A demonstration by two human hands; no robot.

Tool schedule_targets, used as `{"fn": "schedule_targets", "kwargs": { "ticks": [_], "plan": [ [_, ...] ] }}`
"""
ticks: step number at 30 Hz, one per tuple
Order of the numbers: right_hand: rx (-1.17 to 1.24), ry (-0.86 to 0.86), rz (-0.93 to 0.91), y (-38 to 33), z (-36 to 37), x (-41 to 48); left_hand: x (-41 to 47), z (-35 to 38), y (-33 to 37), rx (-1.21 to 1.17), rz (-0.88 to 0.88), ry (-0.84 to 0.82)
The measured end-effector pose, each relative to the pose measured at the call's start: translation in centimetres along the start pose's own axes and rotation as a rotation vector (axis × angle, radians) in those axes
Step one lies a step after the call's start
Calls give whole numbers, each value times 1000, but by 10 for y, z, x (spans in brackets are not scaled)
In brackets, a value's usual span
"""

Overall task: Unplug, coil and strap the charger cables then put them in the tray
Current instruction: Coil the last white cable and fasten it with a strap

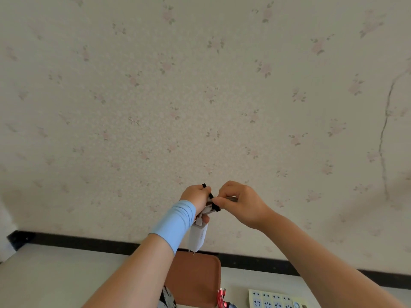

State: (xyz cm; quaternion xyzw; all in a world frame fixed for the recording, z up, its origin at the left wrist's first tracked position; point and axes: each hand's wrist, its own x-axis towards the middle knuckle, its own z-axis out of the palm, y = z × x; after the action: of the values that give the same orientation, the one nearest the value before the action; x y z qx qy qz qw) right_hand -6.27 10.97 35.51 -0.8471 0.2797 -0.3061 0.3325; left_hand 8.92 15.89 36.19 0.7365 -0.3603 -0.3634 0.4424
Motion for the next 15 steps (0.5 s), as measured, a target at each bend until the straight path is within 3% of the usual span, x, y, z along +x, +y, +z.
{"fn": "schedule_targets", "kwargs": {
  "ticks": [11,15],
  "plan": [
    [-29,-46,93,-7,-9,0,-8,1,5,66,220,13],
    [-55,-181,302,1,-15,3,-12,1,5,66,297,-49]
  ]
}}
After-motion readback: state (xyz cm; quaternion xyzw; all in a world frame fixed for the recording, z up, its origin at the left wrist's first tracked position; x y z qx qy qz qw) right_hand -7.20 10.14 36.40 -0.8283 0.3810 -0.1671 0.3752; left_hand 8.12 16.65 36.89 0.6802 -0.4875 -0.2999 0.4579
